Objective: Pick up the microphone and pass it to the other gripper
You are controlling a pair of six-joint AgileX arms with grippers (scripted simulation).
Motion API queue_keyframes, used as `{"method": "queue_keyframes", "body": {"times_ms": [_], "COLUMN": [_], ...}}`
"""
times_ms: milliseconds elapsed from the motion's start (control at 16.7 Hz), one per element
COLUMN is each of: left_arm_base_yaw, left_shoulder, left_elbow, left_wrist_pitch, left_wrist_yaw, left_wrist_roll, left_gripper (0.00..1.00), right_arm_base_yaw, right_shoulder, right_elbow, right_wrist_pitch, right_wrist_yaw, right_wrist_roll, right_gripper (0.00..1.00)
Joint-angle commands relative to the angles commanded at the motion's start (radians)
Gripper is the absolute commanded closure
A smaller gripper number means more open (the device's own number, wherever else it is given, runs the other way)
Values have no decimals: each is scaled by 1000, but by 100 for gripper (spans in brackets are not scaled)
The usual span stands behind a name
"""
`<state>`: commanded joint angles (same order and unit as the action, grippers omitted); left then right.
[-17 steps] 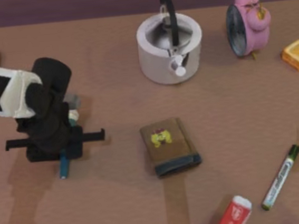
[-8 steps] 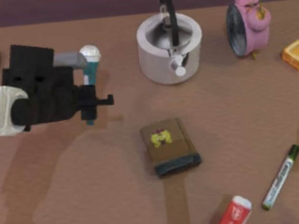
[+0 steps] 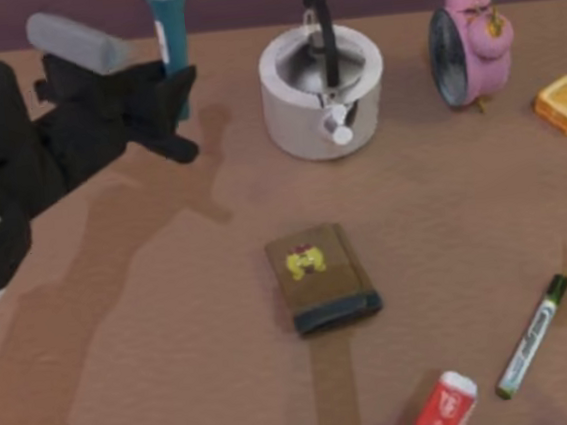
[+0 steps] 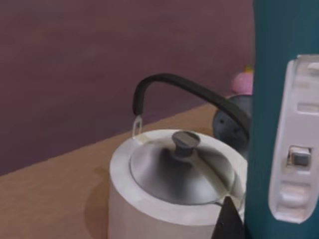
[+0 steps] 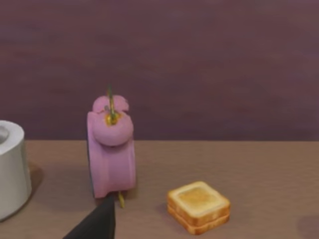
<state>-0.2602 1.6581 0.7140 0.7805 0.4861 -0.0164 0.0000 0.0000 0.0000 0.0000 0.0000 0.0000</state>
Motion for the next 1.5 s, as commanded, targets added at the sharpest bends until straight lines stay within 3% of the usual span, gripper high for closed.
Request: {"method": "queue_keyframes", "body": {"times_ms": [240,600,780,1200,1320,1500], "left_arm_base_yaw": [9,1,-65,-342,-370,-366], "left_shoulder": [-65,-64,-62,-72,-76,-72], "left_elbow": [-42,-39,-32,-13,-11,-16], "left_wrist_pitch": [125,129,149,218,226,223], "left_wrist_yaw": [61,58,-11,-306,-334,-331], "left_wrist_roll": [33,35,26,-24,-29,-28], "left_gripper": [100,100,100,100,100,100], "right_arm_base_yaw": [0,0,0,0,0,0], "right_shoulder": [0,0,0,0,0,0], "right_elbow": [0,0,0,0,0,0], "right_wrist_pitch": [0,0,0,0,0,0], "right_wrist_yaw": [0,0,0,0,0,0], "right_wrist_roll": [0,0,0,0,0,0], "right_gripper": [0,0,0,0,0,0]}}
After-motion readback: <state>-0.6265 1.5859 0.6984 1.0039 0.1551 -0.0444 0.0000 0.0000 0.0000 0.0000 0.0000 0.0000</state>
